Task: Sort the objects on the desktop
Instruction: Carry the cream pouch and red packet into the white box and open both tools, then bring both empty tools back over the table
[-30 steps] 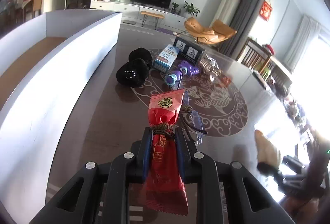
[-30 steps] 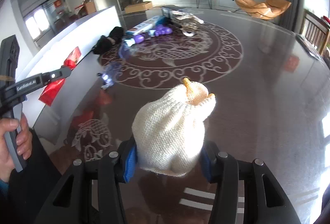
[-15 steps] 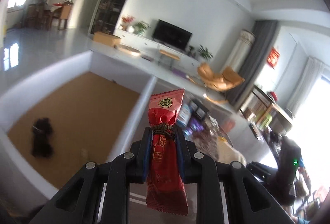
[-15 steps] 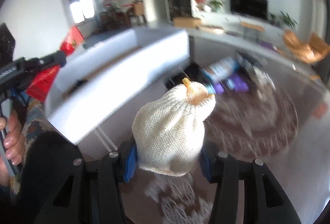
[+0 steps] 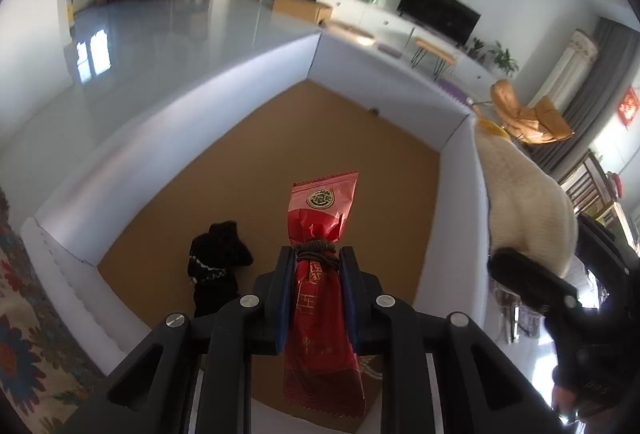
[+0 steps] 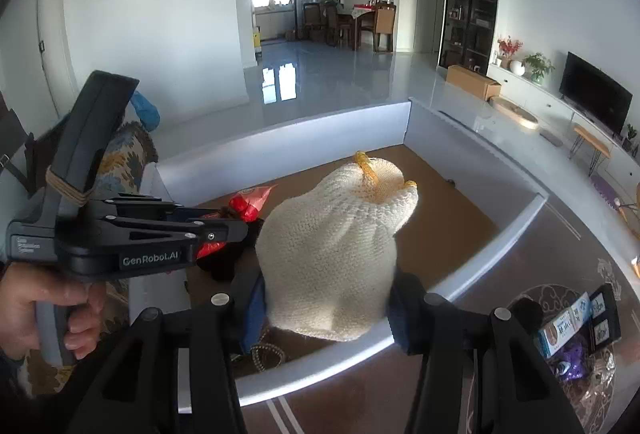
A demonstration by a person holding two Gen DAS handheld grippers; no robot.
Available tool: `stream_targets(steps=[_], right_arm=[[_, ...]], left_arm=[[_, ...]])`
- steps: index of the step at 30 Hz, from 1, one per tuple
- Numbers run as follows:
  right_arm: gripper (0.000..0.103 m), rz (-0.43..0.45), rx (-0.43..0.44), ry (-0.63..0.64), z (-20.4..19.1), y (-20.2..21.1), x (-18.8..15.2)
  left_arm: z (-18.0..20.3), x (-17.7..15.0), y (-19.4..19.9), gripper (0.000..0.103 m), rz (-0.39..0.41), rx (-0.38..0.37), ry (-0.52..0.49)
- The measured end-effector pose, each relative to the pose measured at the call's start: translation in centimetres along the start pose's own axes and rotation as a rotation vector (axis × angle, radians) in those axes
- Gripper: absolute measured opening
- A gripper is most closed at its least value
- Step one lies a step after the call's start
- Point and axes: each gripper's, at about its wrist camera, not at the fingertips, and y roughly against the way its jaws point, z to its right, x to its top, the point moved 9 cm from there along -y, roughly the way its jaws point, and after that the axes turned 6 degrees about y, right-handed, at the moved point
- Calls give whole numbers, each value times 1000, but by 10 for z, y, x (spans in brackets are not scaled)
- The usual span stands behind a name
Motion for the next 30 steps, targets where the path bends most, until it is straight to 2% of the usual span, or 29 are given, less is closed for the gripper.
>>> stream_targets(steps=[1, 2, 3, 4, 5, 9, 11, 15, 16, 20, 23, 26, 30], right_arm=[[60, -35, 21, 11, -3, -20, -1], [67, -74, 35, 9, -4, -36, -5], [89, -100, 44, 0, -3, -47, -9], [100, -129, 57, -20, -1, -60, -13], [100, -131, 65, -35, 2, -64, -16], [100, -43, 68, -136, 24, -42, -16], [100, 18, 33, -183, 44, -15, -24], [103, 102, -81, -234, 87, 46, -55], [103, 111, -132, -244, 98, 63, -70], [103, 67, -325, -357, 159, 110, -156], [103, -59, -436, -466, 200, 120, -236], [103, -174, -516, -556, 224, 127, -306], [103, -231, -555, -604, 229, 136, -358]], left_arm=[[-8, -3, -7, 25, -22, 31, 11], [-15, -7, -12, 35, -40, 57, 22], [-21, -7, -18, 45, -64, 81, 33], [-27, -9, -23, 68, -85, 107, 49], [-32, -9, -24, 74, -85, 135, 56], [-26, -12, -2, 74, -9, 110, 45], [-12, -14, 17, 75, 40, 88, 29], [53, -19, 55, 78, 114, -15, -73], [76, -24, 62, 83, 124, -48, -115], [172, -65, 77, 99, 133, -185, -317], [217, -102, 57, 103, 90, -209, -433], [235, -136, 7, 103, 2, -148, -490], [226, -169, -71, 103, -130, -43, -497]])
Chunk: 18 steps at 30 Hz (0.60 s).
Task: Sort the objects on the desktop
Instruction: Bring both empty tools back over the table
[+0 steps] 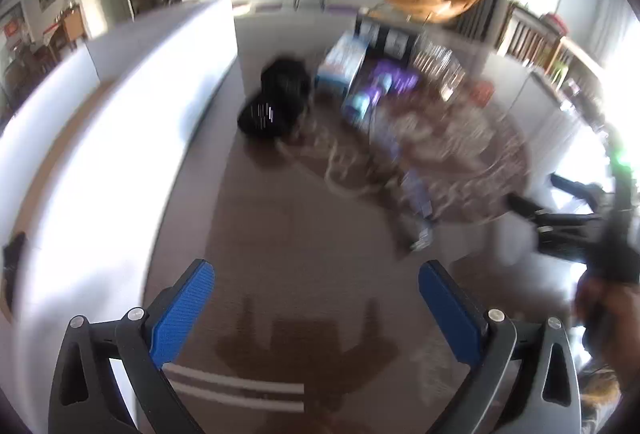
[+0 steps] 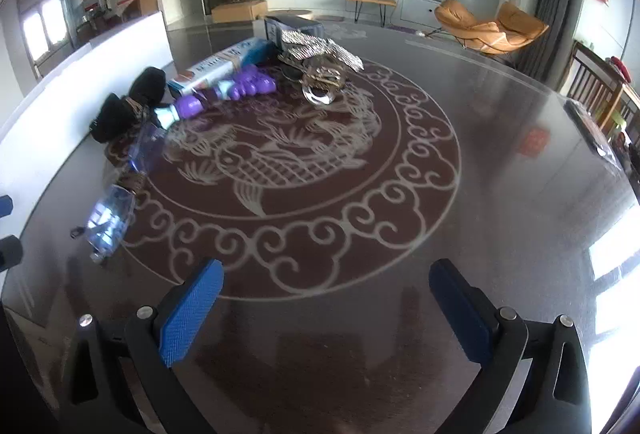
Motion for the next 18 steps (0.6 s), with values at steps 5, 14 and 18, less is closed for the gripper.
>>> stream_targets(steps=[5, 14, 18], right_arm=[[103, -11, 14, -26, 9, -4, -11], [103, -37, -18, -54, 7, -8, -1], [103, -39, -22, -56, 7, -10, -1]], left_arm=[[0, -9, -29, 103, 0, 47, -9], [-2, 2, -30, 103, 67, 9, -22], [-3, 2, -27, 103, 69, 6, -22]])
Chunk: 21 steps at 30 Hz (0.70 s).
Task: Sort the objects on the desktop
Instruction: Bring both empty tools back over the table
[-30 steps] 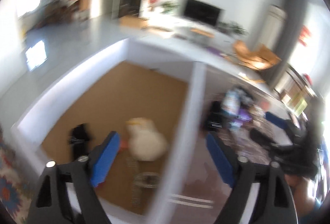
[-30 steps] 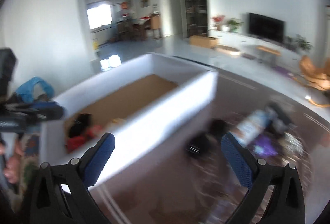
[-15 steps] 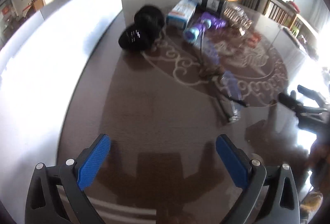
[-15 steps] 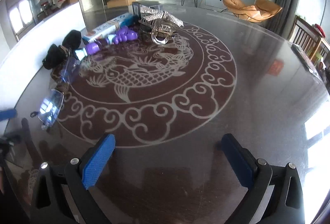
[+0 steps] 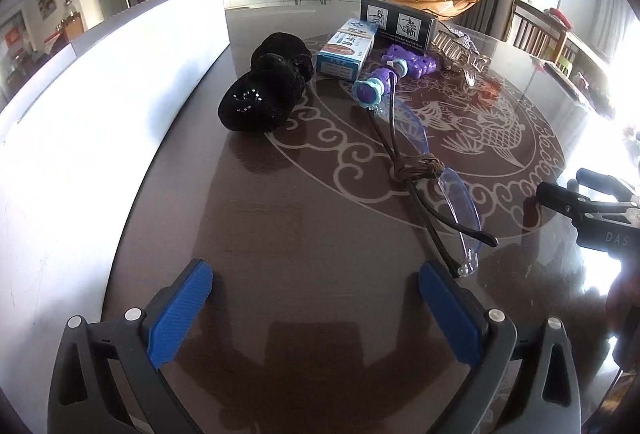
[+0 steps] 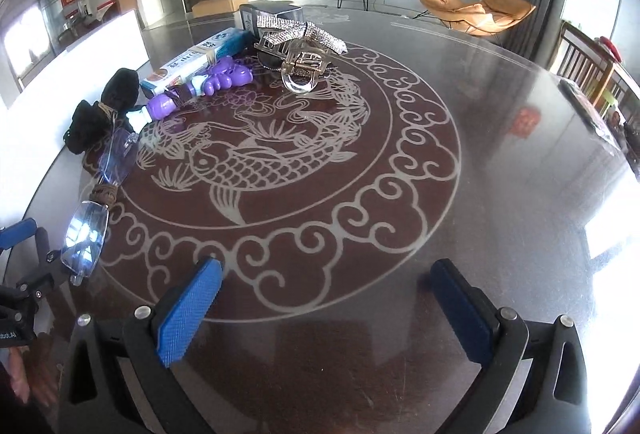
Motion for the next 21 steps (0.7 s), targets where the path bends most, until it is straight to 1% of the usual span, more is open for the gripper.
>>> stream_targets(steps=[5, 21], right_arm=[[103, 5, -36, -55, 2, 3, -5], [103, 5, -35, -54, 2, 2, -6]], left_arm=[[1, 0, -1, 103, 1, 1, 1], [2, 1, -3, 103, 3, 5, 6]])
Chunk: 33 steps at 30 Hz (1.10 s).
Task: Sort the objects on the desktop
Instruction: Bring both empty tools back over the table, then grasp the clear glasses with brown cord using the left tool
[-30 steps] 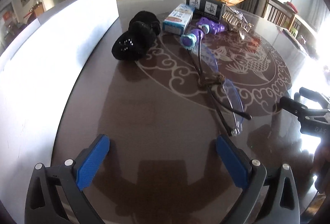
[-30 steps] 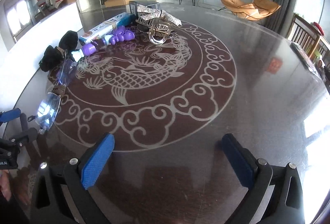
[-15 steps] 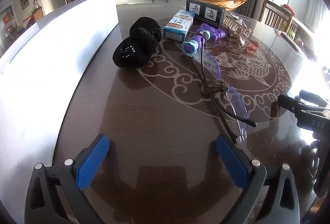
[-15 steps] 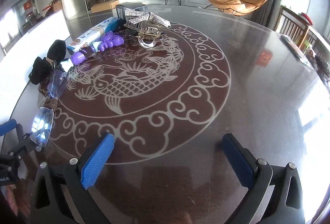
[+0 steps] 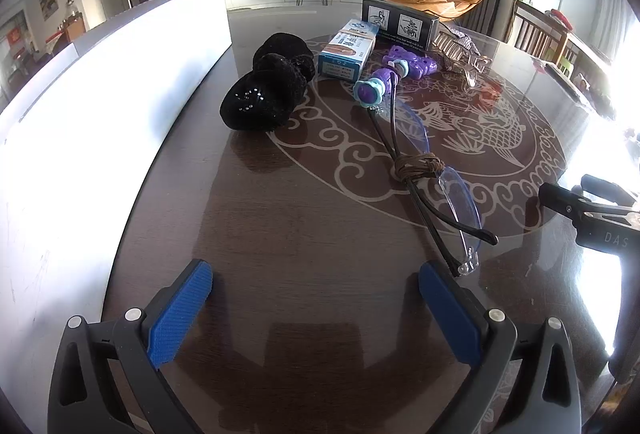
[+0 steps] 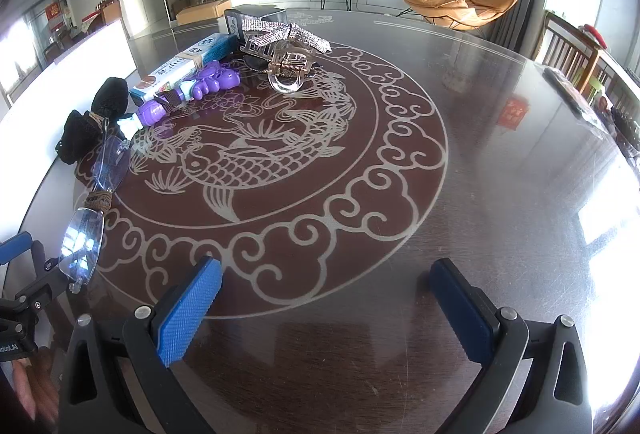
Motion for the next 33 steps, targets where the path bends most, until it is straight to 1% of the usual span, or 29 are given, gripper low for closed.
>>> stream_targets(steps=[25, 31, 32, 33], right_arm=[[103, 0, 0, 0, 0, 0, 0], [103, 0, 1, 1, 0, 0, 0], [103, 0, 1, 1, 0, 0, 0], [103, 0, 1, 1, 0, 0, 0]], left_arm=[[0, 0, 0, 103, 2, 3, 4], [0, -1, 0, 103, -9, -1, 3], [1, -1, 0, 103, -11, -5, 5], [3, -1, 2, 103, -13, -32, 11]])
